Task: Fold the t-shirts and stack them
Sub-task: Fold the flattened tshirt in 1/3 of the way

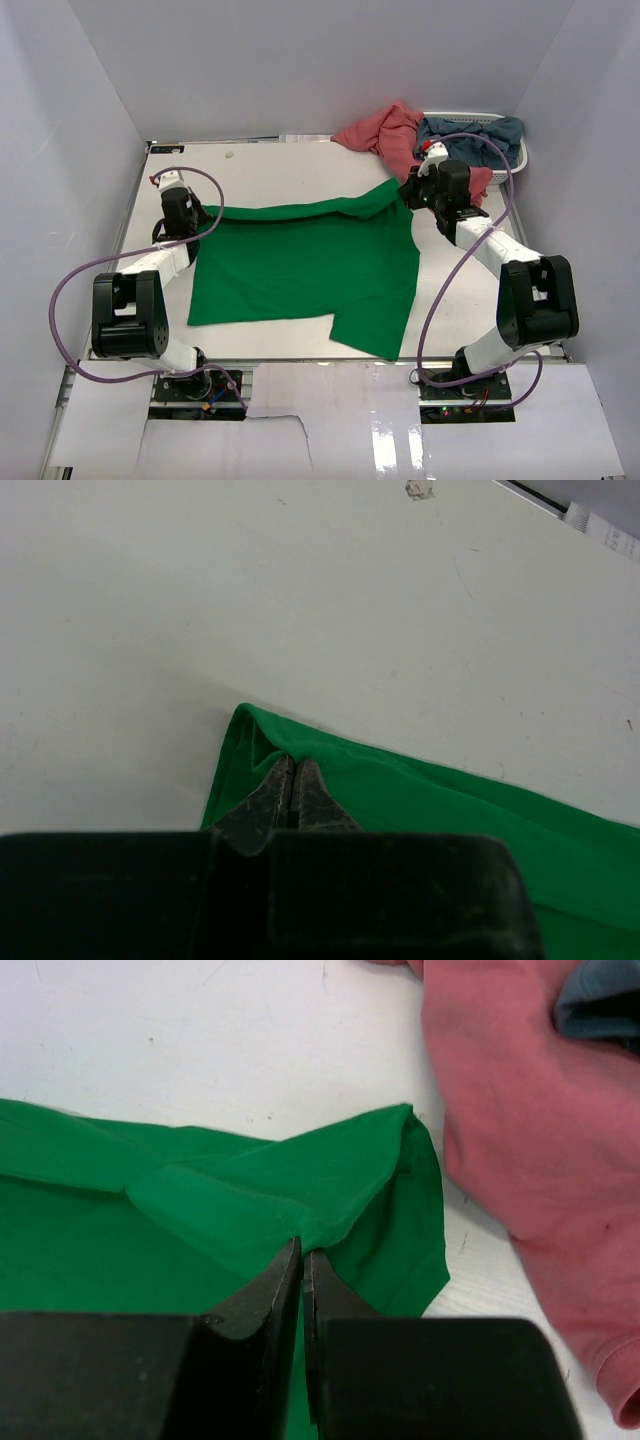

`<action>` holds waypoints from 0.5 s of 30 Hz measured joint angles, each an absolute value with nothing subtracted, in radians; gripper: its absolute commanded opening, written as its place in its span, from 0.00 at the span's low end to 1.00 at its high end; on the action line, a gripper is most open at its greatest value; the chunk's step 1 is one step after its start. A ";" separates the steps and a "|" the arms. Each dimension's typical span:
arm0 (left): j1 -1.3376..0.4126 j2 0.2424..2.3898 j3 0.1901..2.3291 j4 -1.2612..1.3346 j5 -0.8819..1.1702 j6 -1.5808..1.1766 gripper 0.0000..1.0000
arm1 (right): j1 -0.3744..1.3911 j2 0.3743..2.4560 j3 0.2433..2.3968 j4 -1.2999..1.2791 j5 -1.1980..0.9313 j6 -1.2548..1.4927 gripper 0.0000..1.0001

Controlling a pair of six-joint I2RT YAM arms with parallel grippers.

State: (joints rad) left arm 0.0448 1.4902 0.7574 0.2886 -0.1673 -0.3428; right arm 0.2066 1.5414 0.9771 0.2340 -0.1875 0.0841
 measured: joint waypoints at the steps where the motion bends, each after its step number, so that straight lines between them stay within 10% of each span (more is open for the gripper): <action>1: 0.045 1.489 0.754 0.288 -0.167 -0.343 0.00 | 0.207 1.540 0.969 0.234 -0.186 0.087 0.08; 15: 0.043 1.486 0.728 0.188 -0.190 -0.369 0.00 | 0.242 1.501 0.797 0.225 -0.154 0.106 0.08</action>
State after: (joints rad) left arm 0.0425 1.4857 0.7280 0.1879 -0.1898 -0.3691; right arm 0.2417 1.5013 0.7975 0.2253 -0.1535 0.1059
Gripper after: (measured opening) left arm 0.028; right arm 0.081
